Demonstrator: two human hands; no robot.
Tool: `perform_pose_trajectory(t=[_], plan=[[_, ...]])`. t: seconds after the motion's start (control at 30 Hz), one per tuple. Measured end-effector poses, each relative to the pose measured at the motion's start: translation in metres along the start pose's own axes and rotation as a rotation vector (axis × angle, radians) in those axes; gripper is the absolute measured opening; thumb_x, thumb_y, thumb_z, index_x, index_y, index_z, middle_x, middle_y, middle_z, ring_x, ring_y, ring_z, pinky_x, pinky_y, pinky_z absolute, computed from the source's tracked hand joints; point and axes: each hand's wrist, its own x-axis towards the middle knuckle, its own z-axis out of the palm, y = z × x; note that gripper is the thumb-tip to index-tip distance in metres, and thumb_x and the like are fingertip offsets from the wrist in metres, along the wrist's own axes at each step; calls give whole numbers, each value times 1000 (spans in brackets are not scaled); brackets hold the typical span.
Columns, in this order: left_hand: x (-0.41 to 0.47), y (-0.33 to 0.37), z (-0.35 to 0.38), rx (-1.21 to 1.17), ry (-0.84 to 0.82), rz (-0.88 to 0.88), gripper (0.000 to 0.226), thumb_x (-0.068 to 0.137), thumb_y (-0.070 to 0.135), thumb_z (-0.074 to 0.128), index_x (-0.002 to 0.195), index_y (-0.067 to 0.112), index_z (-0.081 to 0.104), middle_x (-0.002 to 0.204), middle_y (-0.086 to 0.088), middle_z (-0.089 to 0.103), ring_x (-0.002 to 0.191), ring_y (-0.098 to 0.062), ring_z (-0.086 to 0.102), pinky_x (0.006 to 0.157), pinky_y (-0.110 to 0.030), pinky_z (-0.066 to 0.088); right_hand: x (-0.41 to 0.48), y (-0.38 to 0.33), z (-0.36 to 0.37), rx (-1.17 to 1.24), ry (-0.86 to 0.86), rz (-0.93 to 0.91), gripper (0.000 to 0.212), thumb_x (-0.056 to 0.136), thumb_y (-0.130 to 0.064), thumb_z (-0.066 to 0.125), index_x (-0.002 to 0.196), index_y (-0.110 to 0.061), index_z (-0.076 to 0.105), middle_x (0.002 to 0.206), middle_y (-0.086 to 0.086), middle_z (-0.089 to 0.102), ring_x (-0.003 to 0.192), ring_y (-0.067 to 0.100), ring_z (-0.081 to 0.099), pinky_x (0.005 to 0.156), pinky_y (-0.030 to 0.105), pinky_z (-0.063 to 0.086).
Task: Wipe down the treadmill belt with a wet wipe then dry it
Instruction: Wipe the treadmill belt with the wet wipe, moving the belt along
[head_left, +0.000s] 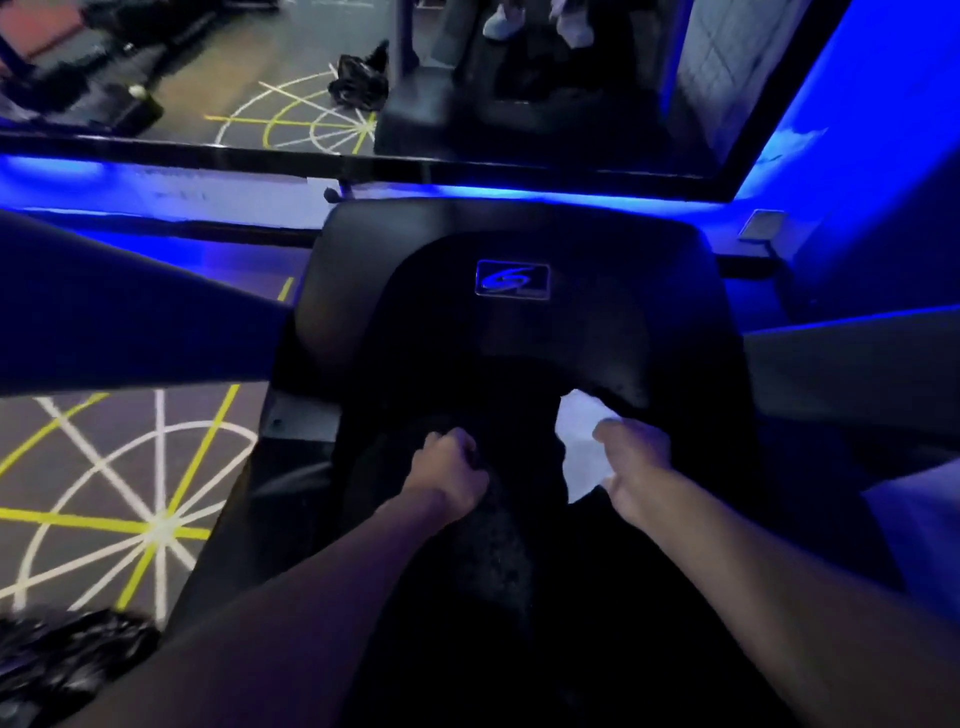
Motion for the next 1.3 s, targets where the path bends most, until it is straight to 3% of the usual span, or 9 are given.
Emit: perform_pose_trajectory(t=[0.13,0.3,0.43,0.53,0.6,0.73,1.0,1.17,1.3], plan=[[70,-40,55,186,0,53,53,79,24,66,131,24,52,140,0,40,127,-24,43,106,-42,39,85,42,19,39,22,16,14,96,-5,54,109,-7,59,82,4,58,71,21,56,64,29,44],[137,-52,89,309,-35,94,83,80,45,71,150,24,31,163,3,8,150,-20,5,118,-43,23,155,67,42,41,-6,-26,31,97,-9,50,125,3,58,129,24,60,116,39,59,79,33,42],[165,-45,110,433,-207,40,114,69,62,75,153,41,1,162,0,-19,149,-31,-14,118,-55,11,191,59,48,-100,263,-392,14,92,-7,51,98,-6,64,91,13,65,83,30,64,66,28,44],[166,-45,128,628,-233,43,120,72,57,76,149,46,-15,155,-11,-33,144,-42,-23,114,-64,5,225,68,43,-346,354,-778,30,86,-6,44,110,0,62,108,15,62,96,32,59,78,28,38],[166,-45,130,643,-215,41,119,74,56,75,149,47,-17,155,-13,-34,144,-43,-22,114,-64,6,249,86,38,-753,241,-870,48,86,-24,38,124,-1,55,136,19,52,123,35,52,100,43,41],[169,-43,124,693,-211,49,120,70,63,74,148,50,-15,158,-9,-27,146,-40,-17,111,-63,17,278,121,38,-1389,161,-906,68,100,-45,36,155,-6,26,165,19,11,152,34,7,122,51,3],[177,-95,70,677,-353,304,129,70,26,85,153,24,-14,149,14,-33,148,-13,-17,122,-33,12,259,119,101,-1451,148,-858,84,95,-56,3,156,2,-3,161,27,-17,151,38,-12,123,45,-9],[171,-126,61,788,-248,337,127,72,40,80,147,44,-21,153,5,-37,145,-20,-26,121,-36,5,241,117,155,-1434,11,-900,81,97,-57,-1,154,-1,-15,159,21,-28,149,31,-24,122,43,-13],[159,-136,62,716,-62,195,125,71,54,75,154,25,-15,160,-9,-23,149,-23,-17,120,-37,6,218,121,197,-1398,-117,-991,78,102,-55,10,155,-2,-11,160,19,-27,149,28,-26,122,42,-15]])
